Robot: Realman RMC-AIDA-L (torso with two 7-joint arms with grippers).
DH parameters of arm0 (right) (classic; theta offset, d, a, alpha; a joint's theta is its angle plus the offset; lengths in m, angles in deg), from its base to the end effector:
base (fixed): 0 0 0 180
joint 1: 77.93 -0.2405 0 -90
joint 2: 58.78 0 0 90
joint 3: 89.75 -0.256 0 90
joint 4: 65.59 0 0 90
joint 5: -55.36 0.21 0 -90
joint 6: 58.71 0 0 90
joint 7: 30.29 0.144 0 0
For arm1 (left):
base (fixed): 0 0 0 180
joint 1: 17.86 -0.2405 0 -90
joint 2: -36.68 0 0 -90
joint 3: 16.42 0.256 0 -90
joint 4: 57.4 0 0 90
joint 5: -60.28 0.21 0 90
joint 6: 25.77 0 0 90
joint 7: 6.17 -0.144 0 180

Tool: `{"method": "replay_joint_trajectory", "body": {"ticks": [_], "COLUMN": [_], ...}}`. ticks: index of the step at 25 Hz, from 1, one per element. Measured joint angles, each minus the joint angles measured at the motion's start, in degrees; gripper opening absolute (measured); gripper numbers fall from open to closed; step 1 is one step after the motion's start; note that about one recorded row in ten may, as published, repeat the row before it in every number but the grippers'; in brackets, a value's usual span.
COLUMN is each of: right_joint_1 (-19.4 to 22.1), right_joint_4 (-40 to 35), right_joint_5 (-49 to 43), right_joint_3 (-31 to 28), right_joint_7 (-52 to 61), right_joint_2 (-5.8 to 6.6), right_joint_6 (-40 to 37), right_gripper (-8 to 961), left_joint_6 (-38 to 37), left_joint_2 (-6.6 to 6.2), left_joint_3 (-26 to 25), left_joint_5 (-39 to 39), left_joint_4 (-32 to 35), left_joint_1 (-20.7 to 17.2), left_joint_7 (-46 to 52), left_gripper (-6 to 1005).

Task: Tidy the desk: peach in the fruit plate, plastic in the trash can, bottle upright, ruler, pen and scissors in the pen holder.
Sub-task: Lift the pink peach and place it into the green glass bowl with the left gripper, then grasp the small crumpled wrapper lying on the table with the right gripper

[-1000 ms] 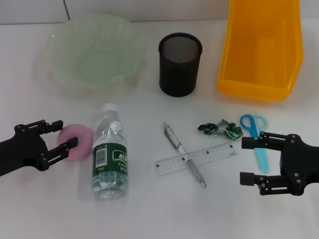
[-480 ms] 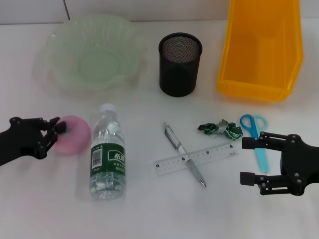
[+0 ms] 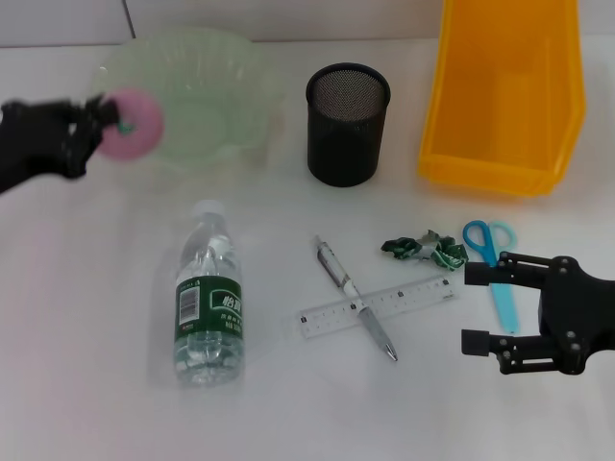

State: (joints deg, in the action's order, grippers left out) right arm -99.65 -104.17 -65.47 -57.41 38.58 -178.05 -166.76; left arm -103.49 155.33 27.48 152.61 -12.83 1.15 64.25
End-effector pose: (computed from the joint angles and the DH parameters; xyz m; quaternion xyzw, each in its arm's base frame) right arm 0.2913 0.2508 0.0115 -0.9412 0.1771 0.2820 0.0578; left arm -0.2974 0.3305 0.0523 -0.8740 -0.1949 -0.2899 0.3379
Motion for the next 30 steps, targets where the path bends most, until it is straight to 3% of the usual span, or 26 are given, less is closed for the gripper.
{"method": "replay_joint_trajectory", "body": {"ticks": [3,7,16,21,26,27,28,30], "right_joint_1": [-0.1,-0.13,0.06,0.03,1.52,1.52,1.86,2.0], "right_joint_4": [0.0,0.0,0.26,1.14,0.2,0.2,-1.29,-2.21], "right_joint_5": [0.11,0.62,1.64,2.66,7.55,7.55,7.8,7.84], "right_joint_3": [0.0,0.0,0.0,-0.48,-1.31,-1.31,-2.09,-2.61], "right_joint_7": [0.02,0.16,1.3,1.53,3.89,3.89,6.33,7.36], "right_joint_2": [0.0,0.0,0.0,0.0,0.23,0.23,0.28,0.34], "right_joint_6": [-0.07,-0.15,-0.37,-0.07,-0.52,-0.52,-0.76,-1.18], "right_gripper": [841,842,841,841,840,840,840,840], "left_joint_6": [3.05,13.01,20.08,19.95,19.47,18.2,9.28,5.96], "left_joint_2": [-0.04,0.05,0.44,0.46,0.4,0.28,-0.12,-0.17], "left_joint_3": [0.04,1.52,3.91,4.0,4.0,3.99,3.73,3.59], "left_joint_5": [-0.6,-0.1,-0.66,-2.85,-3.35,-3.82,-4.76,-4.89], "left_joint_4": [-0.76,-4.45,-9.03,-9.54,-9.39,-8.85,-6.71,-6.04], "left_joint_1": [3.95,10.03,14.43,13.97,13.43,12.56,8.85,7.26], "left_joint_7": [0.23,-0.82,-5.0,-5.12,-4.87,-4.48,-3.81,-4.0], "left_gripper": [48,56,74,283,584,645,705,727]}}
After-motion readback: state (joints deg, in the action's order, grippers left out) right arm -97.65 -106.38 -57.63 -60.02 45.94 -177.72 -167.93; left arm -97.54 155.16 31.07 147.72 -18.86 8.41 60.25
